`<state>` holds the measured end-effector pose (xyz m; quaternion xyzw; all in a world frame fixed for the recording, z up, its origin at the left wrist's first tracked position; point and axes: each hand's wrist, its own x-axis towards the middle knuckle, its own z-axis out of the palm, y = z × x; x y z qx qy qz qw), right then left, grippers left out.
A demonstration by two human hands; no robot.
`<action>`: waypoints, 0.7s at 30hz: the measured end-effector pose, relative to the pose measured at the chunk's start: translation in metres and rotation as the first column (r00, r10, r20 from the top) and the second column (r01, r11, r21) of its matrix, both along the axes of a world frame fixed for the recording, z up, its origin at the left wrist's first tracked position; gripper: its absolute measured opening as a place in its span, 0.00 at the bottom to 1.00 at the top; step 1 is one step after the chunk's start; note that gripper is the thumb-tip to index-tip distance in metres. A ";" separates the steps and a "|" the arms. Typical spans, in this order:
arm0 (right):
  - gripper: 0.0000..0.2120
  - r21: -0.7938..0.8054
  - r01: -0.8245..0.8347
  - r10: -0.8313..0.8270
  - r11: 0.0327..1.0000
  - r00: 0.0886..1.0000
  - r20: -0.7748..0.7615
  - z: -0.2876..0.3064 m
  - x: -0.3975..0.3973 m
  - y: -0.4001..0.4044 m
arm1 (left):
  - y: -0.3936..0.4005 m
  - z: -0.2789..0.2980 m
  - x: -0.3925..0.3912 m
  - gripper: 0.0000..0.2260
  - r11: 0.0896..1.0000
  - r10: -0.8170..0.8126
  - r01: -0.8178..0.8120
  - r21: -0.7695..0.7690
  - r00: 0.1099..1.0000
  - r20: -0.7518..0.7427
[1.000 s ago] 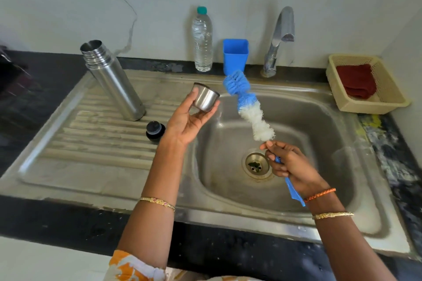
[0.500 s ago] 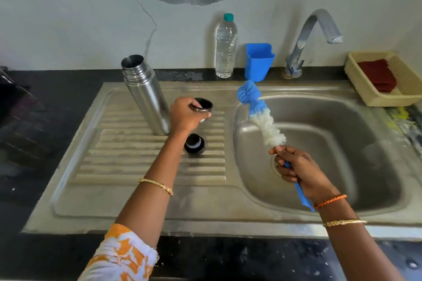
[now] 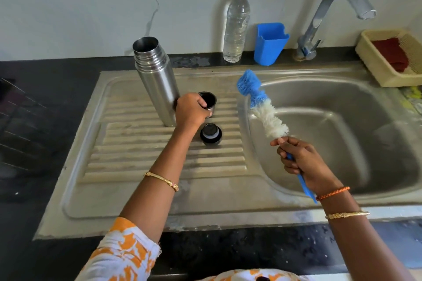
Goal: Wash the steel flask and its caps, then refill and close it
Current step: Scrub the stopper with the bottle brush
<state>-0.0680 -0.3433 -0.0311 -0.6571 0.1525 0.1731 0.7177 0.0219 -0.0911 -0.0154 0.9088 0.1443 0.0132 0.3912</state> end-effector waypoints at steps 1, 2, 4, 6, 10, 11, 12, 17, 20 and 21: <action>0.09 -0.005 0.001 -0.001 1.000 1.000 -0.002 0.000 -0.001 0.001 | 0.000 0.000 0.000 0.10 1.000 -0.004 0.004 0.016 1.000 -0.019; 0.10 -0.011 0.001 -0.001 1.000 1.000 -0.005 0.000 -0.001 0.003 | 0.000 -0.001 0.000 0.11 1.000 -0.007 0.008 0.030 0.999 -0.035; 0.10 -0.027 0.001 -0.001 1.000 1.000 -0.008 0.000 -0.002 0.004 | -0.002 0.002 -0.003 0.12 0.998 -0.021 0.024 0.059 0.998 -0.062; 0.11 -0.035 0.001 -0.002 0.999 1.000 -0.011 0.000 -0.003 0.003 | -0.005 0.009 -0.008 0.11 0.994 -0.042 0.049 0.097 0.997 -0.066; 0.11 -0.060 0.011 -0.012 0.998 1.000 -0.012 0.004 -0.003 0.000 | -0.006 0.021 -0.029 0.15 0.980 -0.086 0.061 0.188 0.988 0.127; 0.11 -0.064 0.017 -0.018 0.998 1.000 -0.011 0.005 -0.003 -0.002 | -0.005 0.020 -0.036 0.13 0.978 -0.120 0.086 0.191 0.977 0.177; 0.11 -0.063 0.023 -0.024 0.998 1.000 -0.008 0.006 -0.003 -0.003 | -0.003 0.018 -0.045 0.12 0.974 -0.162 0.125 0.187 0.967 0.197; 0.11 -0.058 0.010 -0.011 0.998 1.000 -0.023 0.006 -0.009 -0.009 | -0.004 -0.009 -0.073 0.18 0.940 -0.266 0.232 0.250 0.958 0.110; 0.11 -0.076 -0.024 0.021 0.997 0.999 -0.034 0.004 -0.014 -0.009 | -0.009 -0.018 -0.078 0.18 0.966 -0.208 0.179 0.185 0.966 0.152; 0.11 -0.081 -0.032 0.029 0.996 0.999 -0.037 0.004 -0.016 -0.009 | -0.011 -0.020 -0.079 0.18 0.972 -0.187 0.160 0.173 0.970 0.157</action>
